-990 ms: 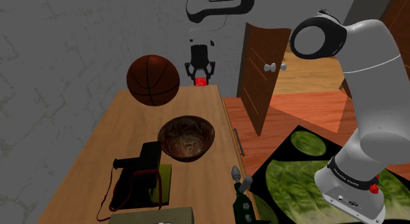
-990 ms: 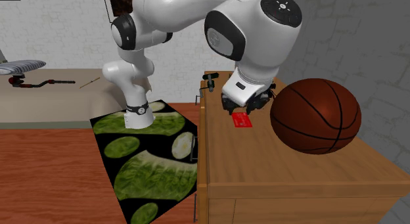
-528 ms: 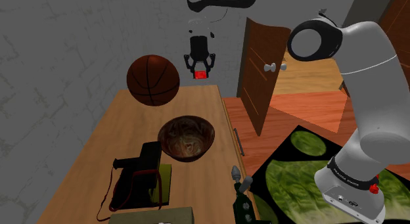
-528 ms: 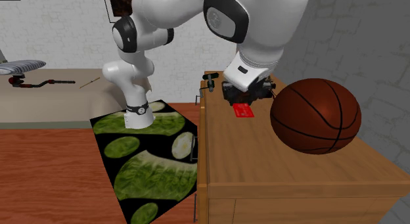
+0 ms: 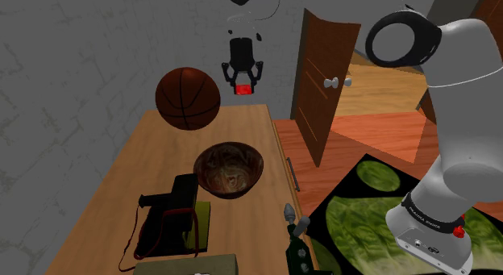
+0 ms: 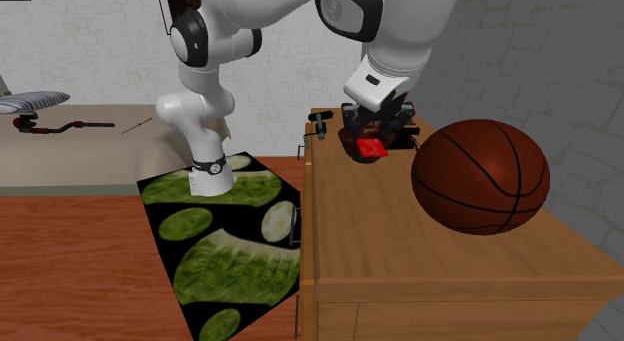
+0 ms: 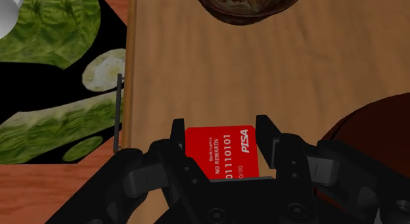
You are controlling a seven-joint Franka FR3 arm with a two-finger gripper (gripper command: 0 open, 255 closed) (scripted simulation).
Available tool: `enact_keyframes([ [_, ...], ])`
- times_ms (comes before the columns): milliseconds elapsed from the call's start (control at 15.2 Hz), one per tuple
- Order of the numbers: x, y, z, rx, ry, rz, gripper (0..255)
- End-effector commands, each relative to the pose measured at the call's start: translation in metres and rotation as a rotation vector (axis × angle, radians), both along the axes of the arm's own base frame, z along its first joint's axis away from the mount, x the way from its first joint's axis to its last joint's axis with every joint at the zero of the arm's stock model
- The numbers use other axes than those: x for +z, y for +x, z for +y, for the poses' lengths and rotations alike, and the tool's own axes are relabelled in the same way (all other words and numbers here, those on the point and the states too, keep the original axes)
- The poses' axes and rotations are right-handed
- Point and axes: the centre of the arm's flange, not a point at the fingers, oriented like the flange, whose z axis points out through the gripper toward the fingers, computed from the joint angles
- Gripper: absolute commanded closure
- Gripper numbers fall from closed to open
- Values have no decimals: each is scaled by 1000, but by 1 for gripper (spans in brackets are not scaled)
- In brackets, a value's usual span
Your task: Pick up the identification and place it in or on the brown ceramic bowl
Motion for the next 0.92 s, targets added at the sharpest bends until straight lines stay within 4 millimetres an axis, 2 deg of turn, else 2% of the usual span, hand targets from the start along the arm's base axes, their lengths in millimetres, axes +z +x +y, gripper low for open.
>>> enact_keyframes([
  [0, -2, -19, 19, -1, -1, 0, 255],
  [858, 3, -130, 150, -1, -1, 0, 255],
])
